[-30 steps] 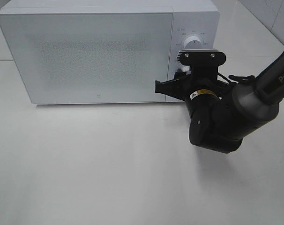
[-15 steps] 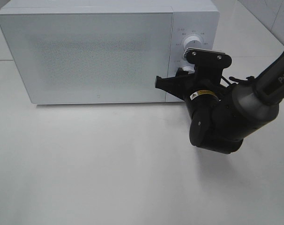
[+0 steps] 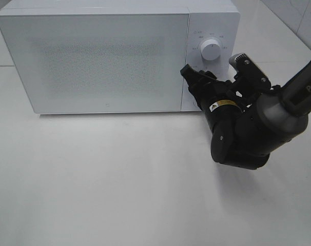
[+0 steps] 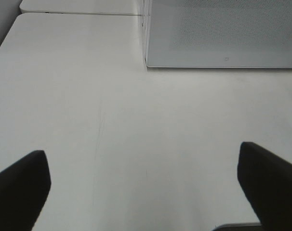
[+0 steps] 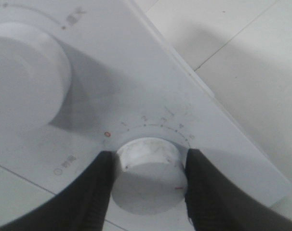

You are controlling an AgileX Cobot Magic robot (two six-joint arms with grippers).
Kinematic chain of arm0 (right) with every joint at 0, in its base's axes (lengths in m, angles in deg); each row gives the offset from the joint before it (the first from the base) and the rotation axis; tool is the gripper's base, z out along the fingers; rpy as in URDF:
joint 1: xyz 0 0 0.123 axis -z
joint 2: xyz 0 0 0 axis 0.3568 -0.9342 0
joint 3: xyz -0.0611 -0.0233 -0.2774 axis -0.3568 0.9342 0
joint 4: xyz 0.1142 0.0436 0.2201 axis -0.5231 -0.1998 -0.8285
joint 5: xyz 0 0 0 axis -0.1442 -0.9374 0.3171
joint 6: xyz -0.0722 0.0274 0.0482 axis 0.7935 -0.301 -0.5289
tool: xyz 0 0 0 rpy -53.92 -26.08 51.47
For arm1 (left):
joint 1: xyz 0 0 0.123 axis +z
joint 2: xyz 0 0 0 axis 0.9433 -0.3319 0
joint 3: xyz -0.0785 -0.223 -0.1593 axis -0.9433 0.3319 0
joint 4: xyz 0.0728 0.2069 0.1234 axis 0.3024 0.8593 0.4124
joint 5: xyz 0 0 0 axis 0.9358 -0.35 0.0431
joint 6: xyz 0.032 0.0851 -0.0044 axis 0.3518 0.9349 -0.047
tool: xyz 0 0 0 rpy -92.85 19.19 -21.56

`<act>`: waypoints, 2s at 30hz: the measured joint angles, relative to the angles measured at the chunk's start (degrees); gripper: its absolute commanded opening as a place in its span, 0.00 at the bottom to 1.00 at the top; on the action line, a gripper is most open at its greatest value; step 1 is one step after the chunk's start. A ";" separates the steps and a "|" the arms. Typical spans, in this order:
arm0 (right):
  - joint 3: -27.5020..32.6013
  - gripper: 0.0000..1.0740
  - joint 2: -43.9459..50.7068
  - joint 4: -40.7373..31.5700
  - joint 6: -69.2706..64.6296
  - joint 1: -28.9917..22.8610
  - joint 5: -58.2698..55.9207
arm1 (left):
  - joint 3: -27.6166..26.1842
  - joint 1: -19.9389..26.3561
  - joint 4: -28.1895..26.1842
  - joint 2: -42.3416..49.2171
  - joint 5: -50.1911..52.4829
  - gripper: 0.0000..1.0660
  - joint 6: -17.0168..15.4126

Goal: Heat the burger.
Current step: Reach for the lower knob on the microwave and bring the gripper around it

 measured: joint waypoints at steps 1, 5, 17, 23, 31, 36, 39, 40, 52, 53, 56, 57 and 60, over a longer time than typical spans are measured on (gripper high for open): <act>0.23 0.00 -0.06 0.69 -5.44 0.11 0.06 | 0.00 0.00 0.00 0.00 0.00 0.92 0.00; 0.52 0.00 -0.11 1.60 -13.35 0.40 0.29 | 0.00 0.00 0.00 0.00 0.00 0.92 0.00; 0.52 0.00 -0.17 1.66 -43.32 0.40 0.34 | 0.00 0.00 0.00 0.00 0.00 0.92 0.00; 0.52 0.00 -0.17 1.66 -53.69 0.40 0.34 | 0.00 0.00 0.00 0.00 0.00 0.92 0.00; 0.52 0.00 -0.17 1.66 -59.36 0.40 0.34 | 0.00 0.00 0.00 0.00 0.00 0.92 0.00; 0.52 0.00 -0.17 1.66 -59.47 0.40 0.34 | 0.00 0.00 0.00 0.00 0.00 0.92 0.00; 0.52 0.00 -0.17 1.66 -59.47 0.40 0.34 | 0.00 0.00 0.00 0.00 0.00 0.92 0.00; 0.52 0.01 -0.17 1.66 -59.47 0.40 0.34 | 0.00 0.00 0.00 0.00 0.00 0.92 0.00; 0.52 0.04 -0.17 1.43 -59.42 0.40 0.34 | 0.00 0.00 0.00 0.00 0.00 0.92 0.00; 0.52 0.05 -0.17 1.26 -59.42 0.40 0.34 | 0.00 0.00 0.00 0.00 0.00 0.92 0.00; 0.52 0.07 -0.17 1.15 -59.07 0.34 0.34 | 0.00 0.00 0.00 0.00 0.00 0.92 0.00; 0.52 0.08 -0.17 1.03 -58.96 0.34 0.34 | 0.00 0.00 0.00 0.00 0.00 0.92 0.00; 0.52 0.10 -0.17 0.80 -58.61 0.34 0.40 | 0.00 0.00 0.00 0.00 0.00 0.92 0.00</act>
